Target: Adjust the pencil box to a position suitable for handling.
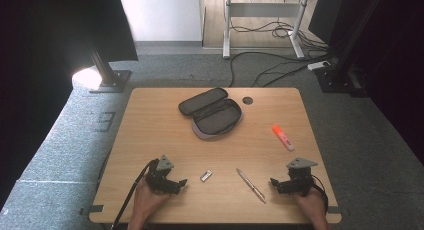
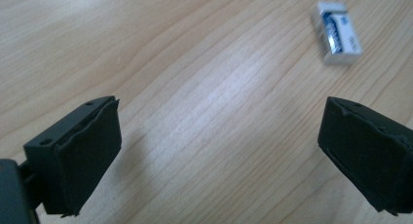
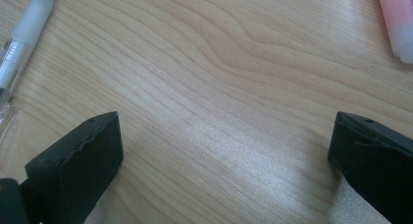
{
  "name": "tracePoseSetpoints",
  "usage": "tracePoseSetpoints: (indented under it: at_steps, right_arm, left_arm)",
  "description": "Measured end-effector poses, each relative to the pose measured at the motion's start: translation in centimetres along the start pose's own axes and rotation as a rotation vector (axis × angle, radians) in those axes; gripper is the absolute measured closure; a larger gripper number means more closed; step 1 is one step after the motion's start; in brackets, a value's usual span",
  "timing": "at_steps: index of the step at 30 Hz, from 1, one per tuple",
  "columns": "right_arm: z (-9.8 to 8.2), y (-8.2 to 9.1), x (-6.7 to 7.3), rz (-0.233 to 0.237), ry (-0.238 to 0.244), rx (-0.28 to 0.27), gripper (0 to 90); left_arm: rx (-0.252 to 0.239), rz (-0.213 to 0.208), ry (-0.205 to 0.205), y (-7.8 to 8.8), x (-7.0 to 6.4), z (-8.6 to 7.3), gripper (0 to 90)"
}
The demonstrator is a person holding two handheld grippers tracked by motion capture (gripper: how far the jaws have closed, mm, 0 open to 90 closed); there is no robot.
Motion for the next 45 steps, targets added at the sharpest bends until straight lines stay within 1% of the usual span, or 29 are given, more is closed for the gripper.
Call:
tracePoseSetpoints:
  at_steps: [3, 7, 10, 11, 12, 13, 14, 15, 16, 20, 21, 22, 23, 25, 27, 28, 29, 31, 32, 33, 35, 38, 39, 41, 44, 45]
  right_arm:
    - [0.0, 0.0, 0.0, 0.001, 0.000, 0.001, 0.0]
    - [0.0, 0.0, 0.0, 0.000, 0.000, 0.000, 0.0]
    - [0.0, 0.0, 0.0, 0.000, 0.000, 0.000, 0.0]
    - [0.0, 0.0, 0.0, 0.000, 0.000, 0.000, 0.0]
    - [0.0, 0.0, 0.0, 0.000, 0.000, 0.000, 0.0]
    - [0.0, 0.0, 0.0, 0.001, 0.001, 0.001, 0.0]
    - [0.0, 0.0, 0.0, 0.001, 0.001, 0.001, 0.0]
    - [0.0, 0.0, 0.0, 0.000, 0.000, 0.000, 0.0]
    - [0.0, 0.0, 0.0, 0.000, 0.000, 0.000, 0.0]
    - [0.0, 0.0, 0.0, 0.000, 0.000, 0.000, 0.0]
    - [0.0, 0.0, 0.0, 0.000, 0.000, 0.000, 0.0]
    - [0.0, 0.0, 0.0, 0.001, 0.001, 0.002, 0.0]
    - [0.0, 0.0, 0.0, 0.001, 0.001, 0.002, 0.0]
    - [0.0, 0.0, 0.0, 0.001, 0.001, 0.002, 0.0]
    - [0.0, 0.0, 0.0, 0.001, 0.001, 0.001, 0.0]
    - [0.0, 0.0, 0.0, 0.000, 0.000, 0.000, 0.0]
    - [0.0, 0.0, 0.0, 0.001, 0.001, 0.002, 0.0]
    - [0.0, 0.0, 0.0, 0.000, 0.000, 0.000, 0.0]
    - [0.0, 0.0, 0.0, 0.000, 0.000, 0.000, 0.0]
    - [0.0, 0.0, 0.0, 0.001, 0.001, 0.002, 0.0]
    - [0.0, 0.0, 0.0, 0.001, 0.001, 0.002, 0.0]
    - [0.0, 0.0, 0.0, 0.000, 0.000, 0.000, 0.0]
    - [0.0, 0.0, 0.0, 0.000, 0.000, 0.000, 0.0]
    - [0.0, 0.0, 0.0, 0.001, 0.000, 0.002, 0.0]
    - [0.0, 0.0, 0.0, 0.001, 0.001, 0.002, 0.0]
    - [0.0, 0.0, 0.0, 0.001, 0.000, 0.002, 0.0]
  left_arm:
    - [0.001, 0.005, -0.012, 0.1, -0.1, 0.4, 2.1]
    - [-0.012, -0.020, -0.013, 0.0, -0.4, 1.4, 2.9]
    - [-0.009, -0.022, -0.020, -0.1, -0.5, 1.9, 3.5]
    - [-0.014, -0.019, -0.024, -0.2, -0.5, 2.0, 3.5]
    - [-0.018, -0.026, -0.024, -0.2, -0.5, 2.2, 4.0]
    - [-0.013, -0.024, -0.028, -0.3, -0.6, 2.6, 4.2]
    - [-0.013, -0.024, -0.028, -0.3, -0.6, 2.6, 4.4]
    - [-0.007, -0.021, -0.040, -0.4, -0.6, 3.1, 4.6]
    - [-0.007, -0.021, -0.040, -0.4, -0.6, 3.1, 4.7]
    - [-0.009, -0.029, -0.054, -0.5, -0.8, 4.0, 5.5]
    - [-0.011, -0.032, -0.054, -0.5, -0.8, 4.2, 5.5]
    - [-0.024, -0.044, -0.053, -0.5, -0.8, 4.7, 5.8]
    - [-0.024, -0.044, -0.053, -0.5, -0.8, 4.7, 6.1]
    - [-0.032, -0.054, -0.047, -0.6, -0.8, 5.5, 6.7]
    - [-0.029, -0.054, -0.052, -0.7, -0.8, 5.7, 7.0]
    - [-0.037, -0.056, -0.051, -0.7, -0.7, 5.9, 7.0]
    - [-0.036, -0.067, -0.046, -0.8, -0.7, 6.2, 7.4]
    - [-0.028, -0.061, -0.054, -1.0, -0.6, 6.7, 8.4]
    - [-0.028, -0.061, -0.054, -1.0, -0.6, 6.7, 8.6]
    - [-0.039, -0.071, -0.052, -1.1, -0.7, 7.1, 8.9]
    - [-0.039, -0.078, -0.048, -1.1, -0.7, 7.3, 9.3]
    - [-0.032, -0.068, -0.061, -1.4, -0.6, 7.9, 9.7]
    - [-0.031, -0.068, -0.065, -1.5, -0.6, 8.1, 9.7]
    - [-0.040, -0.081, -0.056, -1.7, -0.6, 8.5, 11.0]
    - [-0.027, -0.070, -0.072, -2.1, -0.5, 9.1, 11.7]
    - [-0.034, -0.073, -0.074, -2.2, -0.5, 9.3, 11.8]
Point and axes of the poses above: each handheld gripper's, and its own axes: y roughly backward along the jaws, z roughly out of its top, x roughly to its left, the point moved 6 cm from there along -y, roughly forward along the jaws, and after that the axes turned 2 degrees about -z, right-handed, at the moved point
